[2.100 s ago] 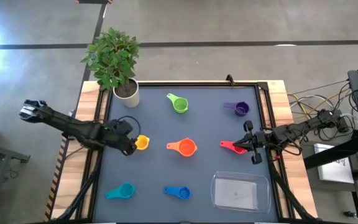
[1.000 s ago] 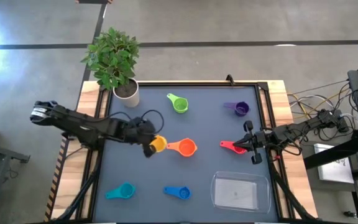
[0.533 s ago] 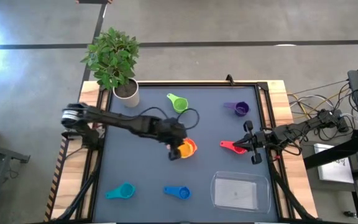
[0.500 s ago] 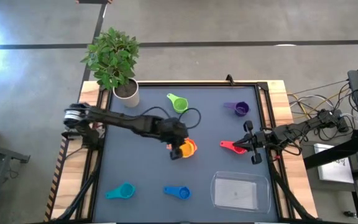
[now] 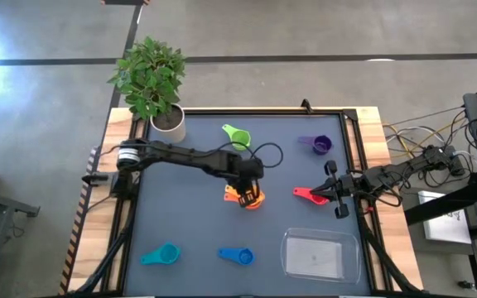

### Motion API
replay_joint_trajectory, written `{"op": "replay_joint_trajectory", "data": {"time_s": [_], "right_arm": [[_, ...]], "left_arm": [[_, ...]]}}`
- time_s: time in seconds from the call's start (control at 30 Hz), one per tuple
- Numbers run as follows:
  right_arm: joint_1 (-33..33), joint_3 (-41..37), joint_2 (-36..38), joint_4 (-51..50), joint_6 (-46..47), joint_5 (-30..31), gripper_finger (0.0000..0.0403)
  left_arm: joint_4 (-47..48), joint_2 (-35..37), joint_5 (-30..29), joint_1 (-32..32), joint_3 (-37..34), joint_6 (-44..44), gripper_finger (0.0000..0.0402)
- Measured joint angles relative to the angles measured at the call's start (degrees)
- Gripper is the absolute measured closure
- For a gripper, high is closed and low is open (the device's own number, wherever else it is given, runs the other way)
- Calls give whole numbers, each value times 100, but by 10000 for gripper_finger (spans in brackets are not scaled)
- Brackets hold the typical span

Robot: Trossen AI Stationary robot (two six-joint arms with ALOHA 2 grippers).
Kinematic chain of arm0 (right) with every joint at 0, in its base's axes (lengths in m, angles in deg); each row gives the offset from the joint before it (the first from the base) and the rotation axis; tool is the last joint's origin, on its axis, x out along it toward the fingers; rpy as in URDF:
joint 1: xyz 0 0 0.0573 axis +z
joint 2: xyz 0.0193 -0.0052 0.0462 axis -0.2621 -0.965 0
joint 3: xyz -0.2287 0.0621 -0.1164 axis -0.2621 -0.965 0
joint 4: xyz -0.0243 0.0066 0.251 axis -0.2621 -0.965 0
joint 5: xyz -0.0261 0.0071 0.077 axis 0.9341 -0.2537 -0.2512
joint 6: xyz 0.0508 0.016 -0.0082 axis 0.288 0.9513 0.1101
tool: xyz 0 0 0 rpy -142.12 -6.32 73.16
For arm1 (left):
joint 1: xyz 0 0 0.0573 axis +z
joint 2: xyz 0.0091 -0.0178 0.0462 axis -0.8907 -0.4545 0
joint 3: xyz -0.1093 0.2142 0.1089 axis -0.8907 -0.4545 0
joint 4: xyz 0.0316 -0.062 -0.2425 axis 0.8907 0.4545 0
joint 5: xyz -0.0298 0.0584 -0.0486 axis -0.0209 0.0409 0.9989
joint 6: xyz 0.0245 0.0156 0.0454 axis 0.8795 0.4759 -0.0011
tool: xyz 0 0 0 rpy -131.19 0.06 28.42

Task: Nest measuring cups in basket
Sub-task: Stack the yellow measuring cup on top of the orange measuring cup

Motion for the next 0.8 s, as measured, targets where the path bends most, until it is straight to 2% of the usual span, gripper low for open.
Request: {"op": "replay_joint_trajectory", "data": {"time_s": [0.53, 0.8], "right_arm": [[2, 0, -2, -1, 0, -2, 394], [0, 0, 0, 1, 0, -1, 394]], "left_arm": [[187, 76, 9, -5, 372, 88, 259], [224, 362, 7, -38, 227, 359, 238]]}}
